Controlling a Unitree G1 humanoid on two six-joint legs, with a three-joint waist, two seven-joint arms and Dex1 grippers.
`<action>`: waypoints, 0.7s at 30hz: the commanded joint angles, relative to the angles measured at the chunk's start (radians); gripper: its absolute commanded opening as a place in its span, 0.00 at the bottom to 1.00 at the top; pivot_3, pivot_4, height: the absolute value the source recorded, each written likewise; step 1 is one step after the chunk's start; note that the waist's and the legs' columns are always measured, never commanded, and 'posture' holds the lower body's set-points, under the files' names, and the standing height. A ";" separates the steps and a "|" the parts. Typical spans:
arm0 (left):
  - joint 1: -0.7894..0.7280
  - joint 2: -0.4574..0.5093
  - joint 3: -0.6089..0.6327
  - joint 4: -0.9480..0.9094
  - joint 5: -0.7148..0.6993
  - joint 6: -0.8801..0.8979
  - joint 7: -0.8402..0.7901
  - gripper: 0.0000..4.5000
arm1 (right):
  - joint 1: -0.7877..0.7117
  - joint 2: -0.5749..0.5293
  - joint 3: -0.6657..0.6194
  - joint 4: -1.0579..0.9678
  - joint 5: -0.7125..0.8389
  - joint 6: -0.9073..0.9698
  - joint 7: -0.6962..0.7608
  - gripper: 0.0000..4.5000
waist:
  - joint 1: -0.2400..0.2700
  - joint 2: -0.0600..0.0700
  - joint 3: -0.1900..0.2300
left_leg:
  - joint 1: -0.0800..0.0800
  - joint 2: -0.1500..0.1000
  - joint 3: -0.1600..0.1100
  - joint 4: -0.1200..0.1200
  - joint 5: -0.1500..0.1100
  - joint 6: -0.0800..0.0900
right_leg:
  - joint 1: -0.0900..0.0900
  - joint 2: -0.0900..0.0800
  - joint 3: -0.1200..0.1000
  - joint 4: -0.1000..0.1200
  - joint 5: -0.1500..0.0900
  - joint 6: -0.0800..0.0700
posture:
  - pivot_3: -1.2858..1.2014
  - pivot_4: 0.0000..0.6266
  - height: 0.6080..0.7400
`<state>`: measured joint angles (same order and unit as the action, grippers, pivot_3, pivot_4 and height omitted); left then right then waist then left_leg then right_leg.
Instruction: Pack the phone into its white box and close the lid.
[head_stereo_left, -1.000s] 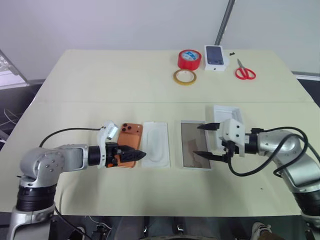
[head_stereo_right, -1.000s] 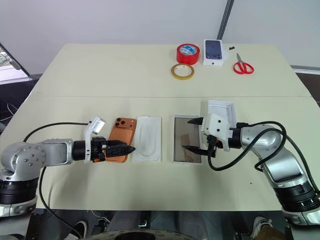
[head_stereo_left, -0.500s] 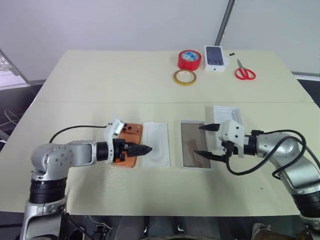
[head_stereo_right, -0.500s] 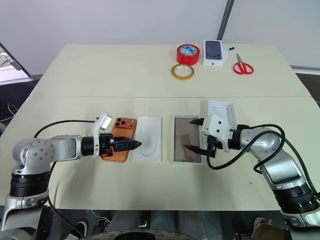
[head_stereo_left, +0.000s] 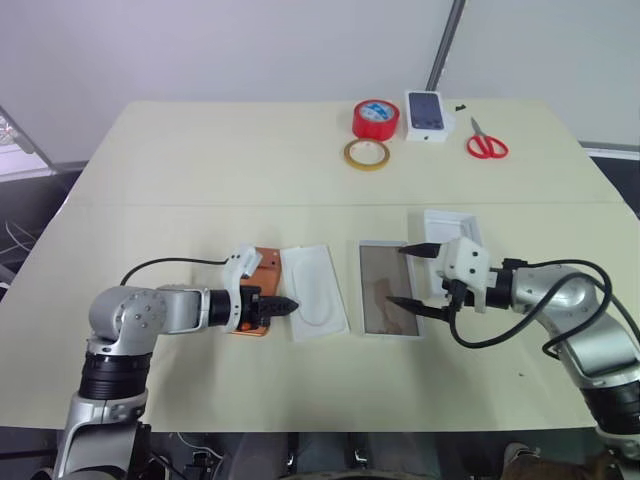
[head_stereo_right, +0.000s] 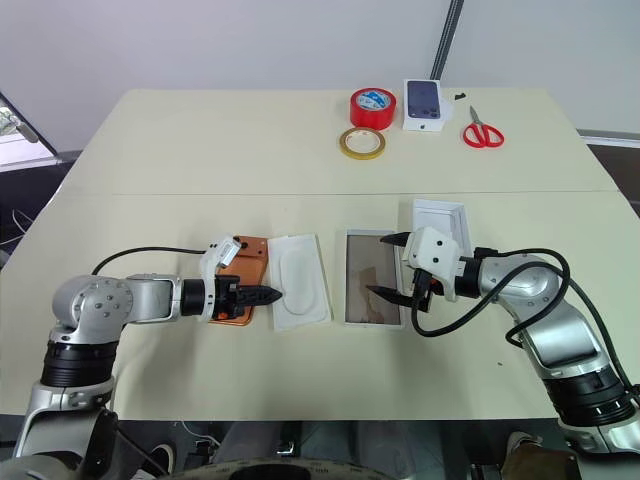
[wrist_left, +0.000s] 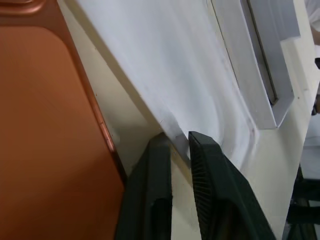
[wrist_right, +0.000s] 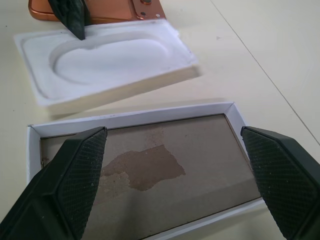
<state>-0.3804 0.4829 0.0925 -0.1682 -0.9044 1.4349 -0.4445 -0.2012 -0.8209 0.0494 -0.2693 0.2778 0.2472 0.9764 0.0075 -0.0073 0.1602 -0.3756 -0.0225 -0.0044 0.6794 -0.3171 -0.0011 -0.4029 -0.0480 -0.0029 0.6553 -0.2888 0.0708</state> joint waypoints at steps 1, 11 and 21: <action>0.008 0.019 0.004 0.008 0.032 0.007 0.010 0.13 | -0.002 0.006 -0.037 -0.015 0.005 -0.019 -0.009 1.00 | -0.001 0.000 0.000 | 0.000 0.000 0.000 0.000 0.000 0.000 | 0.000 0.000 0.000 0.000 0.000 0.000 | 0.52 0.24 1.00; -0.017 -0.055 0.076 0.065 0.026 0.070 0.061 0.00 | -0.005 0.017 -0.029 -0.012 -0.009 -0.031 -0.024 1.00 | 0.003 0.000 0.000 | 0.000 0.000 0.000 0.000 0.000 0.000 | 0.000 0.000 0.000 0.000 0.000 0.000 | 0.52 0.24 1.00; -0.143 -0.139 0.305 0.175 -0.082 0.180 0.120 0.00 | 0.017 0.015 -0.027 -0.103 0.121 0.065 0.041 1.00 | 0.003 -0.002 0.001 | -0.001 0.000 0.000 0.000 0.000 0.000 | -0.001 0.000 0.000 0.000 0.000 0.000 | 0.52 0.24 1.00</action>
<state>-0.5014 0.3404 0.3610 0.0079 -0.9365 1.6059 -0.3285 -0.1907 -0.7955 0.0423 -0.3182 0.3603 0.2929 0.9940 0.0108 -0.0088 0.1612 -0.3766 -0.0226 -0.0046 0.6796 -0.3170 -0.0013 -0.4036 -0.0476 -0.0031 0.6553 -0.2886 0.0711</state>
